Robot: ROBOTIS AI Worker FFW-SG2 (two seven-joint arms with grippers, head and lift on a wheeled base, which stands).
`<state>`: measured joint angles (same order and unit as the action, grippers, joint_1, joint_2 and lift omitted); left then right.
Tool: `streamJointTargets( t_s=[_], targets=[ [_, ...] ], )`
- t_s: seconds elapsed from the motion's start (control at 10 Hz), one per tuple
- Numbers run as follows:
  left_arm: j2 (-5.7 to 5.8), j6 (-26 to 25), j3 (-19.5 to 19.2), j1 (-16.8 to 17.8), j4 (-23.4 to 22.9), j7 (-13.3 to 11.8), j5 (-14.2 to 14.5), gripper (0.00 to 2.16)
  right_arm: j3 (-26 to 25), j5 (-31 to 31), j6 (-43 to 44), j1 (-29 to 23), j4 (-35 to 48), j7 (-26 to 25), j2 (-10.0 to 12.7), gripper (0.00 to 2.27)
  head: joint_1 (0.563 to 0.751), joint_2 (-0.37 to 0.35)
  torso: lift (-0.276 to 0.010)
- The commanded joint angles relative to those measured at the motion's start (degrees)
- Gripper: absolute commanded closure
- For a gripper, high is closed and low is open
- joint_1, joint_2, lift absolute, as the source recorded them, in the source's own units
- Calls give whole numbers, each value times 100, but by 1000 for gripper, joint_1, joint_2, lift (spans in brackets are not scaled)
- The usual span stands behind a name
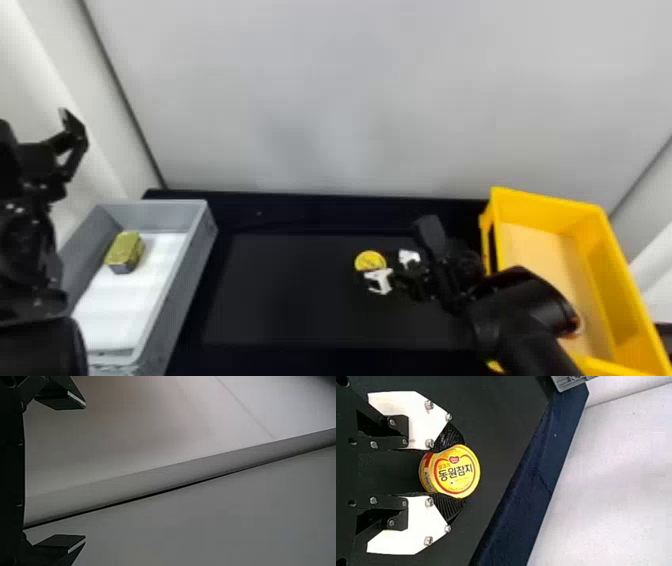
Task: Pick up the round yellow can and place it in the yellow rectangular box
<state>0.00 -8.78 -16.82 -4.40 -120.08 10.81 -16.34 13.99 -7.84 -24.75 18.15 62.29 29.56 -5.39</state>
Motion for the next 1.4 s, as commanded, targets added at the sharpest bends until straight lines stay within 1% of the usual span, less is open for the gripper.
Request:
streamJointTargets(
  t_s=[0.0,0.2,0.4,0.5,0.6,0.7,0.8,0.9,1.1,1.3],
  targets=[
    [-15,7,-7,-9,2,1,9,96,-124,1,-224,-154,653,16,-32,803,694,14,-60],
    [-15,7,-15,-9,-7,1,9,98,-150,-8,-400,-268,1374,34,-94,802,694,14,-60],
    [-15,7,-42,-17,-7,1,17,98,-203,-113,-699,-374,2323,51,-199,803,694,14,-60],
    [-15,7,-59,-17,-7,1,17,98,-247,-245,-813,-409,2727,51,-243,803,694,14,-60],
    [-15,7,-77,-26,-7,1,17,98,-291,-553,-919,-409,3105,95,-261,803,694,14,-60],
    [-15,7,-86,-26,-7,1,17,98,-379,-799,-1024,-409,3509,130,-261,803,694,14,-60],
    [-15,7,-95,-17,-7,-8,17,98,-510,-861,-1086,-400,3896,148,-261,803,694,14,-60],
    [-15,7,-95,-17,-16,-8,17,98,-598,-966,-1200,-374,4292,42,-252,802,694,14,-60],
    [-15,7,-121,-26,-24,-17,17,98,-889,-1450,-1147,-374,4775,-160,-261,800,694,14,-60],
    [-15,7,-139,-35,-42,-26,17,96,-1232,-1520,-1130,-400,5197,-327,-322,802,694,14,-60]
  ],
)
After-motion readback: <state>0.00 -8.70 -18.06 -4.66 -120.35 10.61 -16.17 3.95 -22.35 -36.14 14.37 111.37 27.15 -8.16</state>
